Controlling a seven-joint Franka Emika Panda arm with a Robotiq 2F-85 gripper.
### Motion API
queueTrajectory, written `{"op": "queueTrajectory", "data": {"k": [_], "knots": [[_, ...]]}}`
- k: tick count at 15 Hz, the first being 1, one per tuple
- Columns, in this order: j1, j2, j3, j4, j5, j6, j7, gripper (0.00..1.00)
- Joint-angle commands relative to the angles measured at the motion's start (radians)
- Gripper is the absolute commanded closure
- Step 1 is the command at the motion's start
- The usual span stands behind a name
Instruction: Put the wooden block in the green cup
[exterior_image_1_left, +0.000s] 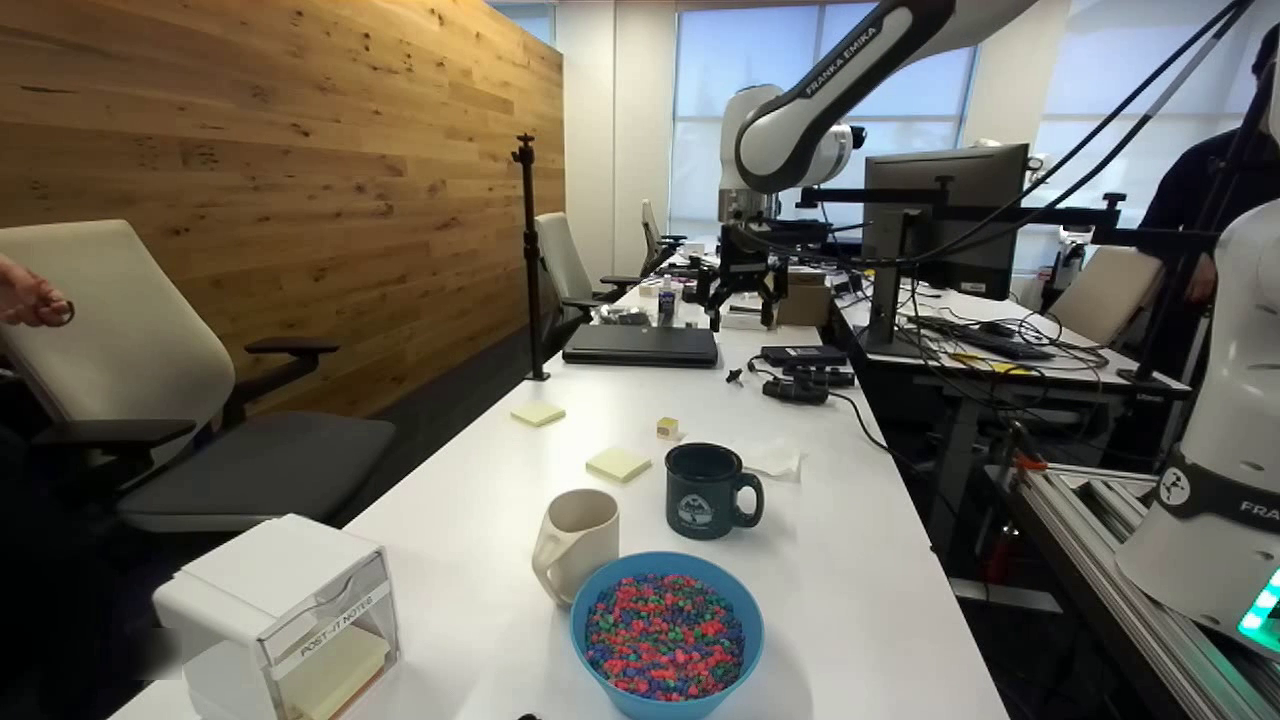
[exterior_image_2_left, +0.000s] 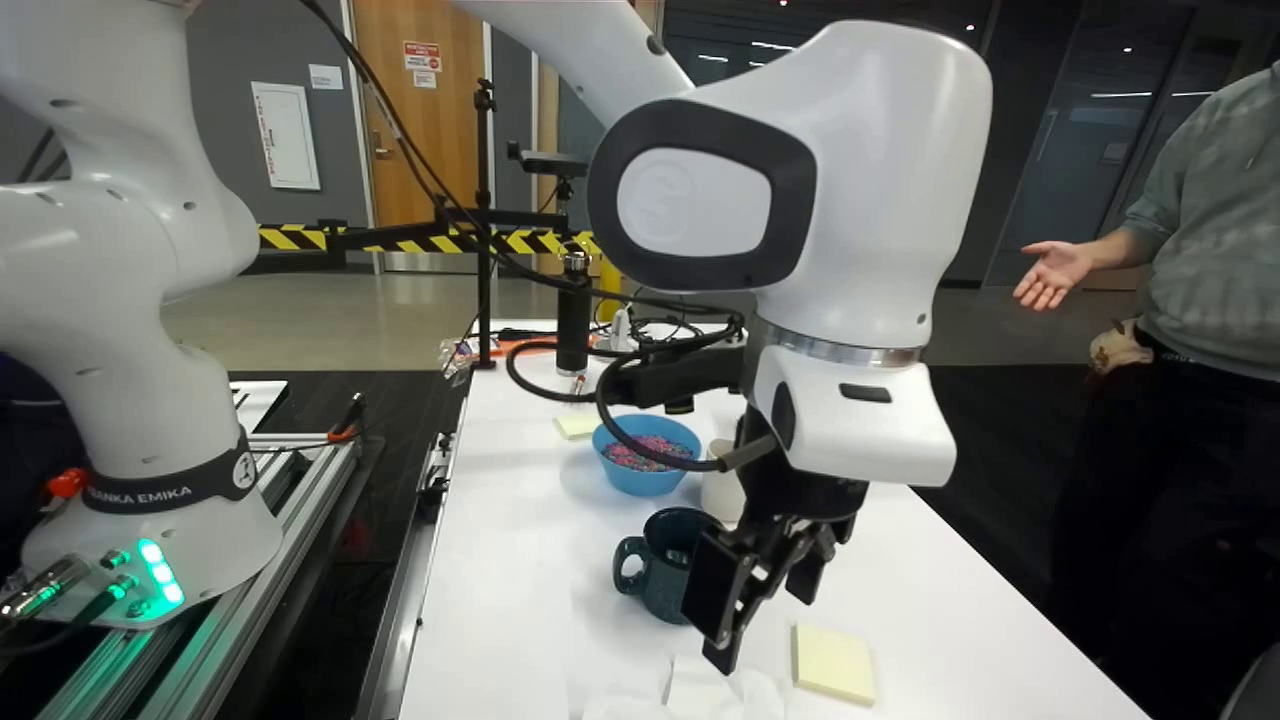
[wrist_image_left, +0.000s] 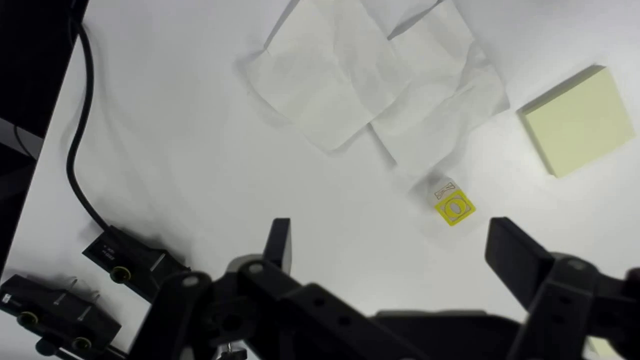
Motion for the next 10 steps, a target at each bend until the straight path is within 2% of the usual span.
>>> {"op": "queueTrajectory", "data": {"k": [1,3,4,8,9,10], "knots": [[-0.006,0.031,-0.010,0.032,0.052,0.018,0.010,0.00],[-0.005,0.050,-0.018,0.047,0.070,0.013,0.056,0.00],[0.003,0.023,-0.018,0.017,0.030,0.008,0.021,0.00],[0.009,0.047,-0.024,0.036,0.027,-0.008,0.068,0.00],[0.029,0.093,-0.039,0.061,0.013,0.030,0.208,0.00],[0.027,0.128,-0.037,0.075,0.029,0.062,0.246,0.00]]}}
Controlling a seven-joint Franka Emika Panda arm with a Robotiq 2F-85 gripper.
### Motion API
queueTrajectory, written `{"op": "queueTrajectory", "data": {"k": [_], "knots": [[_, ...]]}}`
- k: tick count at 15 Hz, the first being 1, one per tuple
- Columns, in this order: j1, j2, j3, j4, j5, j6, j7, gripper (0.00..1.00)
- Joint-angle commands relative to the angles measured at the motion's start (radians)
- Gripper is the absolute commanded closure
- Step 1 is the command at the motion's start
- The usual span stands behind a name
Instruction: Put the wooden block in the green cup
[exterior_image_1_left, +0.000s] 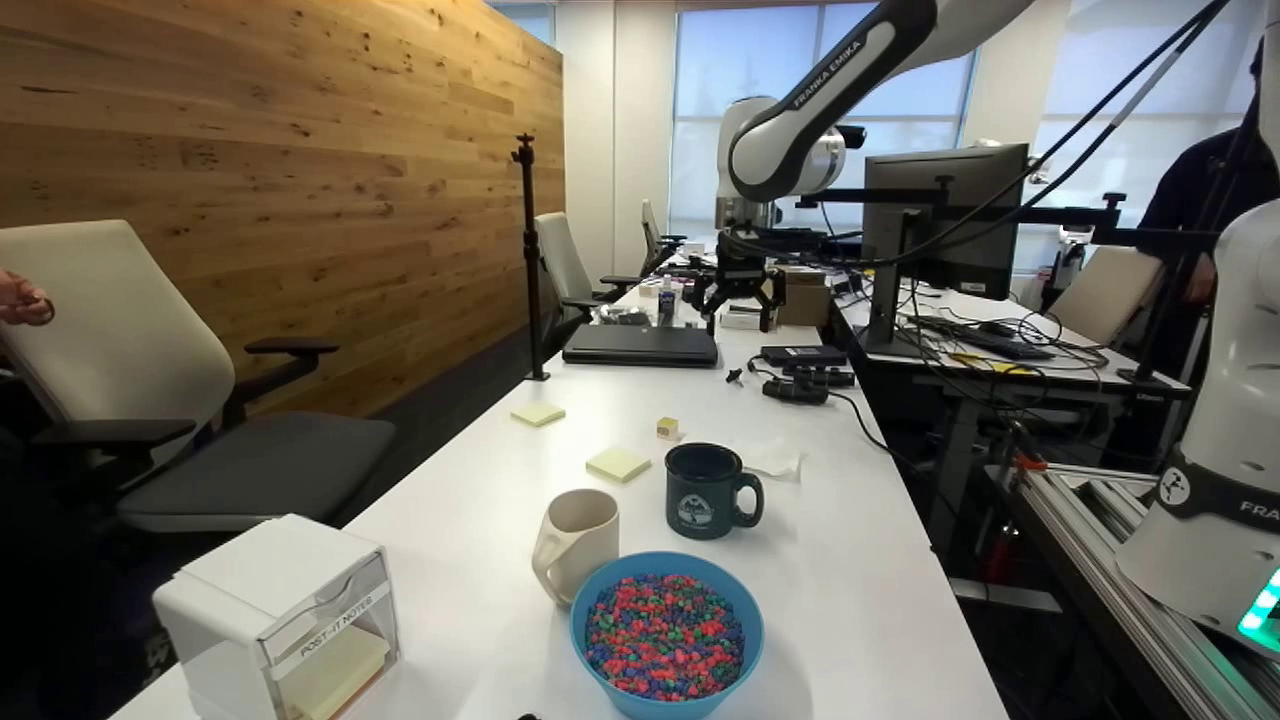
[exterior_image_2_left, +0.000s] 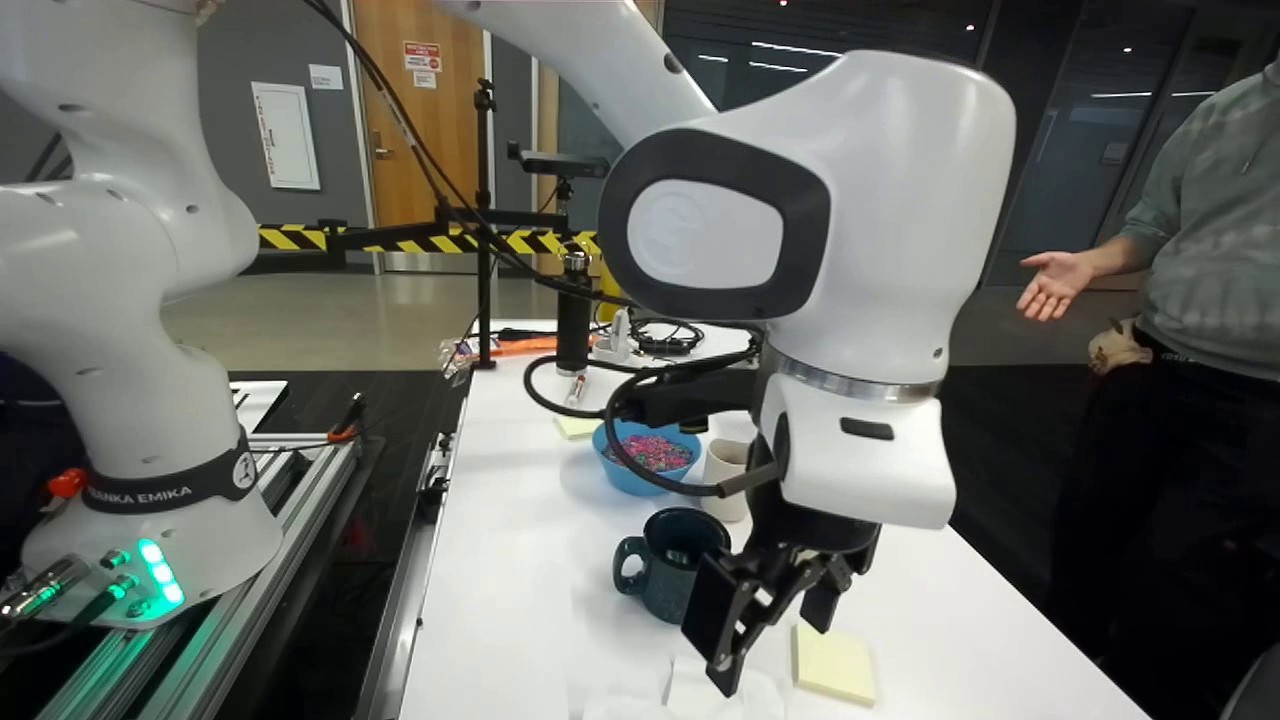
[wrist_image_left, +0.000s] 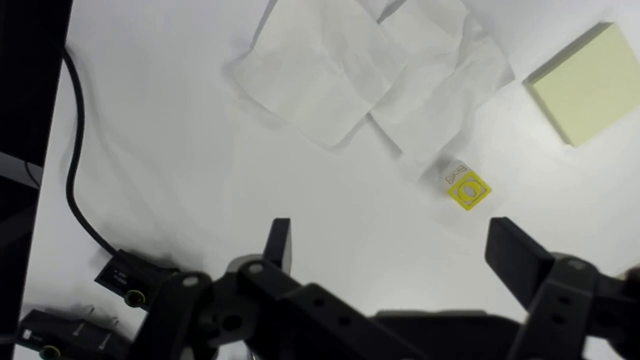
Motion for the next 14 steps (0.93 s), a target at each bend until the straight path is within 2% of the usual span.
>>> {"op": "queueTrajectory", "data": {"k": [1,6,9,14], "knots": [[0.024,0.106,-0.020,0.056,0.004,0.067,0.203,0.00],[0.051,0.248,-0.051,0.138,0.006,0.123,0.453,0.00],[0.035,0.315,-0.037,0.212,0.030,0.051,0.480,0.00],[0.009,0.378,-0.010,0.289,0.068,0.004,0.461,0.00]]}}
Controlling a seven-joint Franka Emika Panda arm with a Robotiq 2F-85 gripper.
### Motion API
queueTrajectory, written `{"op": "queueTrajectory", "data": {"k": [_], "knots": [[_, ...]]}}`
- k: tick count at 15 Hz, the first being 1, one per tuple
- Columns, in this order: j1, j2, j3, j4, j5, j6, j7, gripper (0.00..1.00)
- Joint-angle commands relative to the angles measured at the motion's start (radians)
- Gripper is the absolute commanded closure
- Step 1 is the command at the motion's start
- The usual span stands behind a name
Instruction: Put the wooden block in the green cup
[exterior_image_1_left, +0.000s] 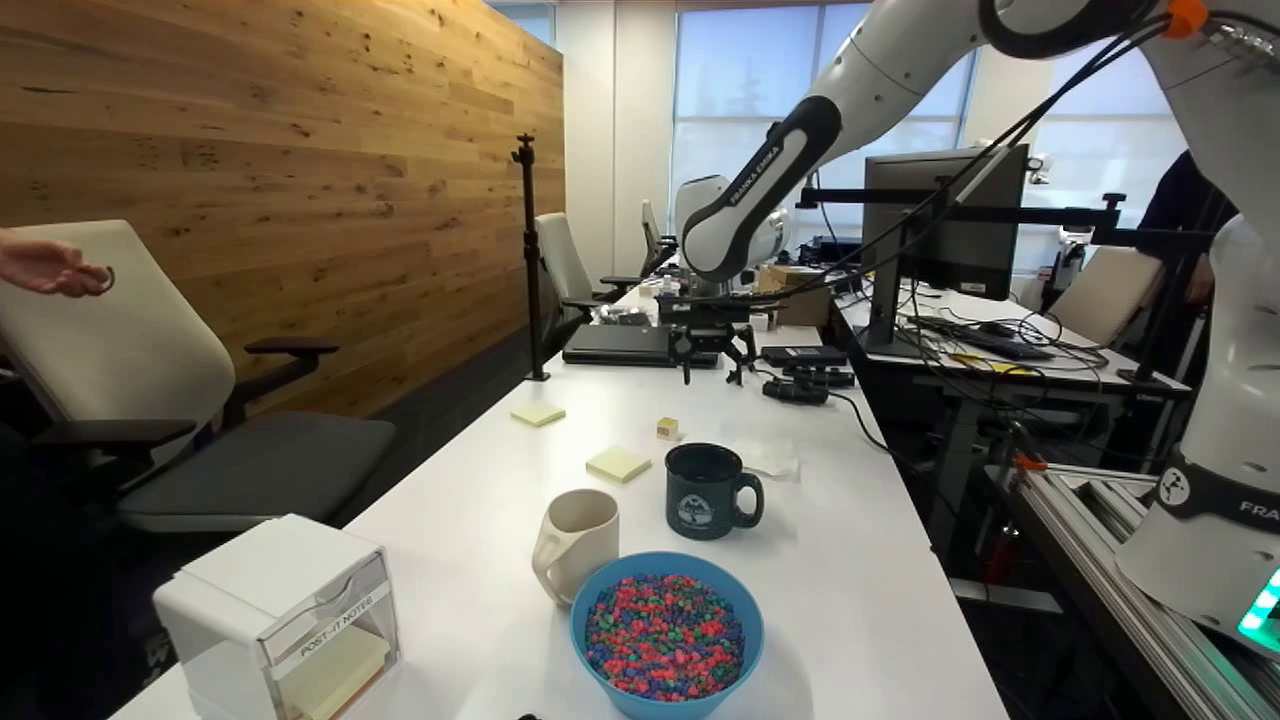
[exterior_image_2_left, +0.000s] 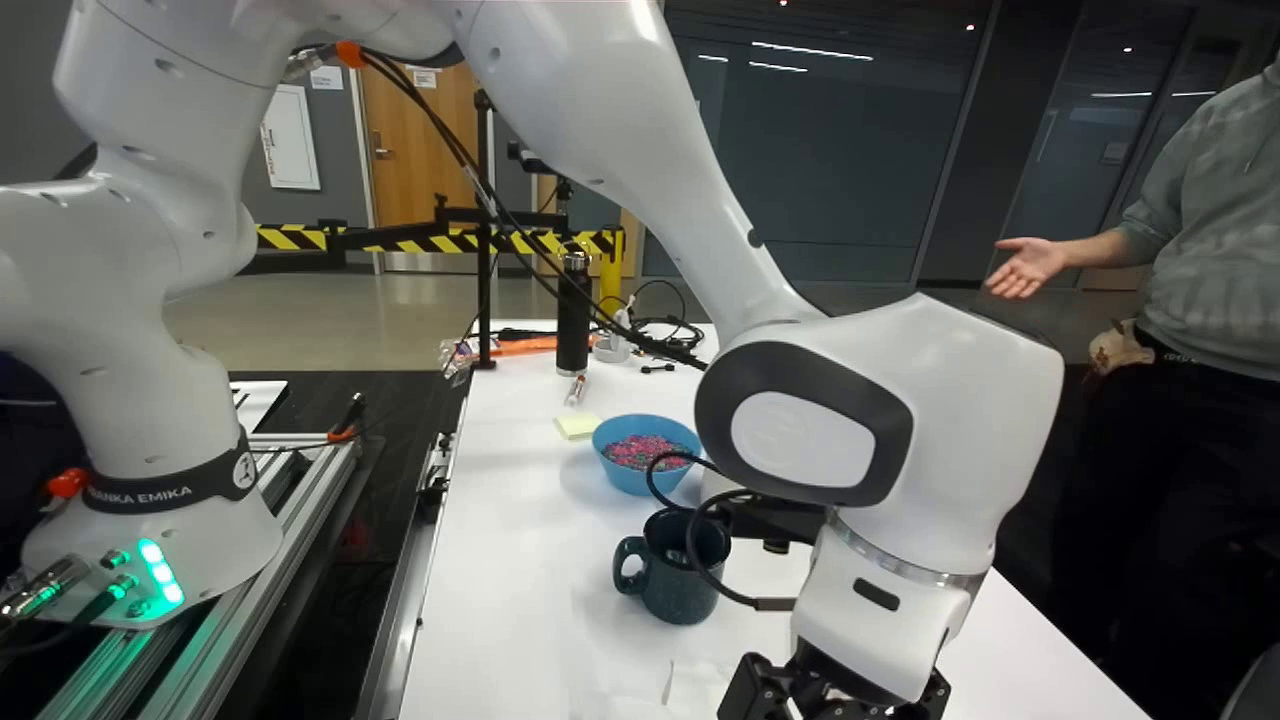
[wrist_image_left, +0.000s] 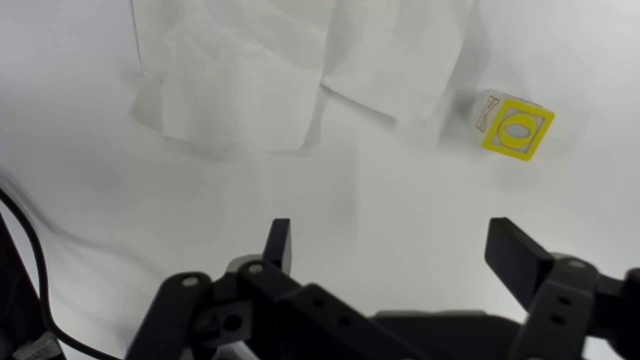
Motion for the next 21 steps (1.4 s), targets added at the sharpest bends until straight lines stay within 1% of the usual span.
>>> {"op": "queueTrajectory", "data": {"k": [1,6,12,21], "knots": [[-0.025,0.059,0.022,0.091,0.055,-0.049,-0.008,0.00],[-0.031,0.146,0.035,0.209,0.098,-0.077,0.019,0.00],[-0.014,0.215,0.059,0.315,0.103,-0.108,0.039,0.00],[-0.009,0.266,0.068,0.342,0.095,-0.102,0.043,0.00]]}}
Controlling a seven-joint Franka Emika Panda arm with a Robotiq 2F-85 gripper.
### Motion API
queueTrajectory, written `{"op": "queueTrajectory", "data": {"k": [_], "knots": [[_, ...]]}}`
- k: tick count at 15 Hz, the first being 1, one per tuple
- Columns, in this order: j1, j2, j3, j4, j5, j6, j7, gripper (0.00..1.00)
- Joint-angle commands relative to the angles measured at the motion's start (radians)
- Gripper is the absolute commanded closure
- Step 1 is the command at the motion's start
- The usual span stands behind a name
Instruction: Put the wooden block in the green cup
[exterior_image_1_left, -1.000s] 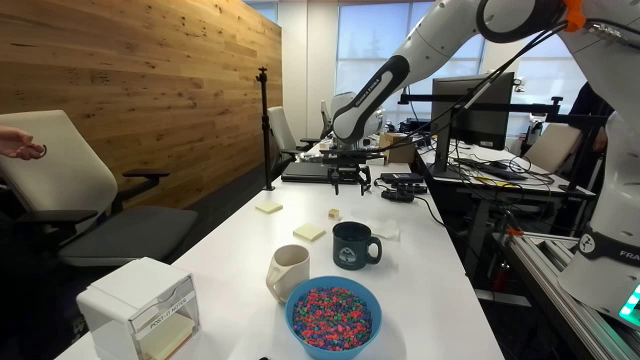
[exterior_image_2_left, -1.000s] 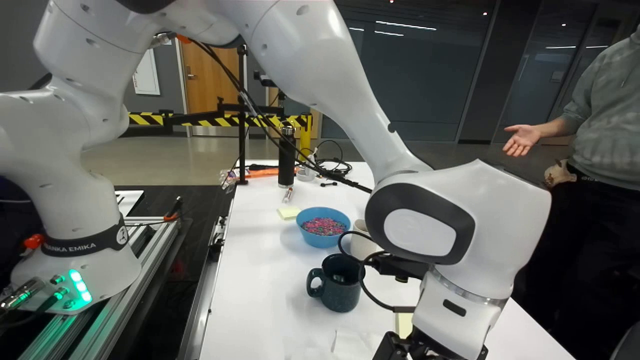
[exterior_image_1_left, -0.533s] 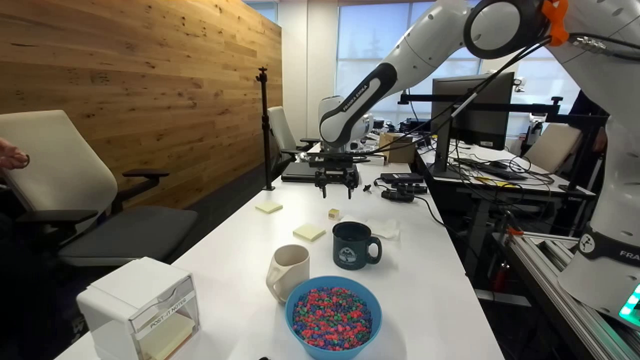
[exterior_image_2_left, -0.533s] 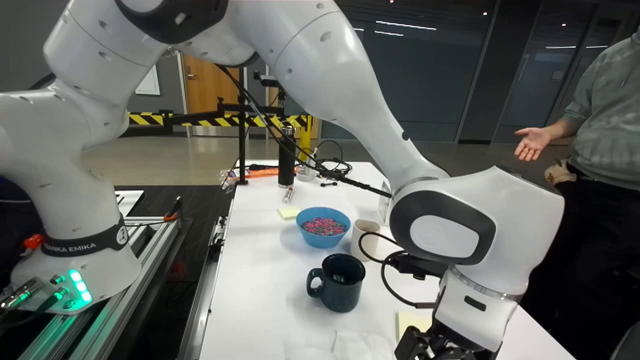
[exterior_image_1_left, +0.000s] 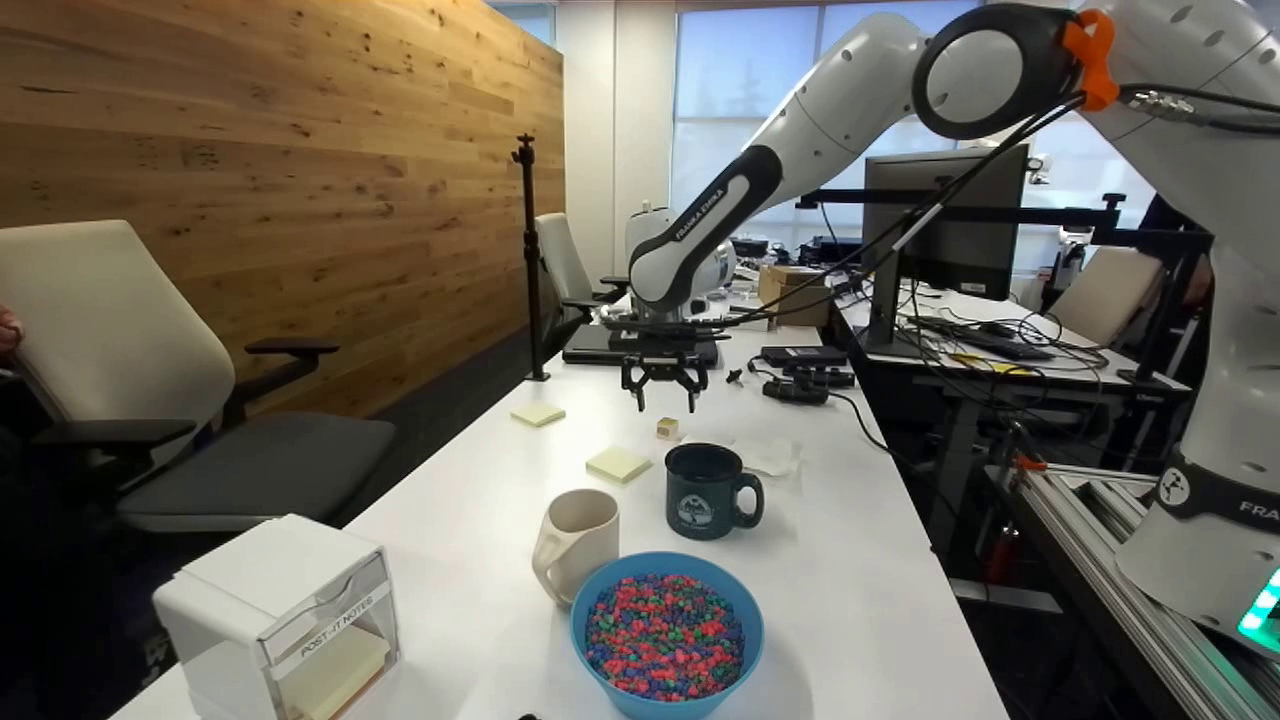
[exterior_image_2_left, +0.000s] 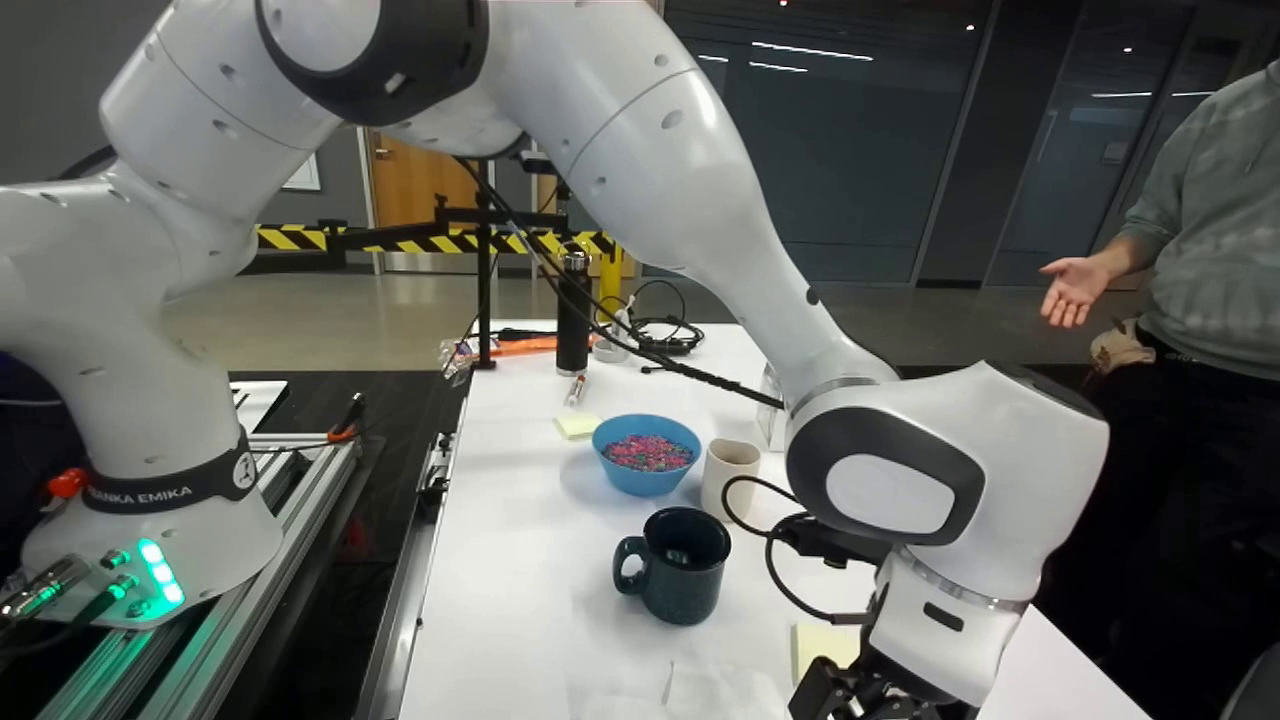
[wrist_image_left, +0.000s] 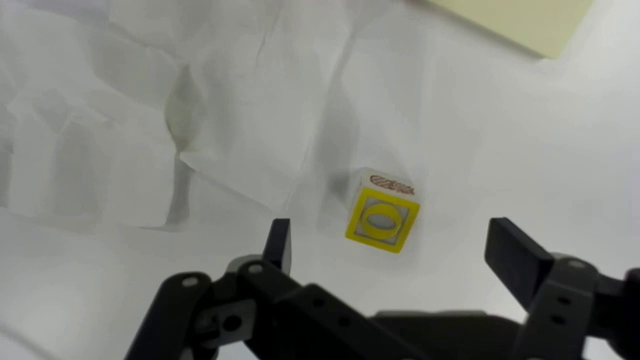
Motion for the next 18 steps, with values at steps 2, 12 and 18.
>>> {"op": "queueTrajectory", "data": {"k": [2,12,18], "knots": [[-0.006,0.036,0.000,0.044,0.028,-0.019,0.007,0.00],[-0.008,0.069,-0.008,0.051,0.026,0.009,0.010,0.00],[-0.004,0.090,-0.003,0.077,0.032,0.004,0.022,0.00]]}}
